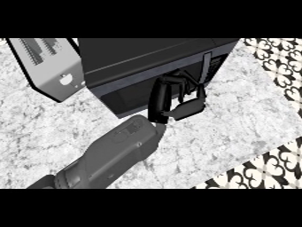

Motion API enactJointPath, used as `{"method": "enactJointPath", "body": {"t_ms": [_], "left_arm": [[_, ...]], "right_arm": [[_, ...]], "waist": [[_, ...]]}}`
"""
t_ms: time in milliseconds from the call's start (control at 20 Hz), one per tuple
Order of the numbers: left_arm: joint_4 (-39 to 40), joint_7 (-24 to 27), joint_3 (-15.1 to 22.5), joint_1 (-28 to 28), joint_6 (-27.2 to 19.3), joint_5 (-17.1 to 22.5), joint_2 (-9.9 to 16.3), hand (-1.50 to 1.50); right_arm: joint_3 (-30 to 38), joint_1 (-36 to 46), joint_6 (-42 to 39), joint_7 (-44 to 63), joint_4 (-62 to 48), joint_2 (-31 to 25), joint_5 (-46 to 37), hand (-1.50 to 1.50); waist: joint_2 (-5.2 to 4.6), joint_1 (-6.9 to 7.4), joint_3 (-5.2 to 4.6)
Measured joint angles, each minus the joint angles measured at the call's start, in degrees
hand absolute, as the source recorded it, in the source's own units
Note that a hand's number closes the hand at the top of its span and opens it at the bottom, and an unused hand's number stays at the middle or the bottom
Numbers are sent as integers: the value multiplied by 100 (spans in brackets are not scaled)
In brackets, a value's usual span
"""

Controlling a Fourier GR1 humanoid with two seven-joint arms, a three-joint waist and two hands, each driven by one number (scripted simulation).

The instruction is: Pick up the milk, place it into the microwave and close the microwave

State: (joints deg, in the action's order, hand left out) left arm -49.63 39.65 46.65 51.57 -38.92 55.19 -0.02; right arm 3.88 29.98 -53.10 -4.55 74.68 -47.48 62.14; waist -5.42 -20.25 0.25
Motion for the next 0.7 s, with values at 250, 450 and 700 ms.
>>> {"method": "enactJointPath", "body": {"t_ms": [250, 450, 700], "left_arm": [[185, 8, 177, 138, 4, -31, 1, 150], [315, -78, 354, 257, -84, -44, -2, 150], [402, -264, 554, 387, -158, 74, -6, 150]], "right_arm": [[-36, 17, -70, 52, 14, 17, 184, -150], [-91, 43, -135, 125, 62, 10, 360, -150], [-107, 19, -208, 216, 126, -74, 578, -150]], "waist": [[1, -12, 21], [22, 26, 30], [57, 90, 22]]}}
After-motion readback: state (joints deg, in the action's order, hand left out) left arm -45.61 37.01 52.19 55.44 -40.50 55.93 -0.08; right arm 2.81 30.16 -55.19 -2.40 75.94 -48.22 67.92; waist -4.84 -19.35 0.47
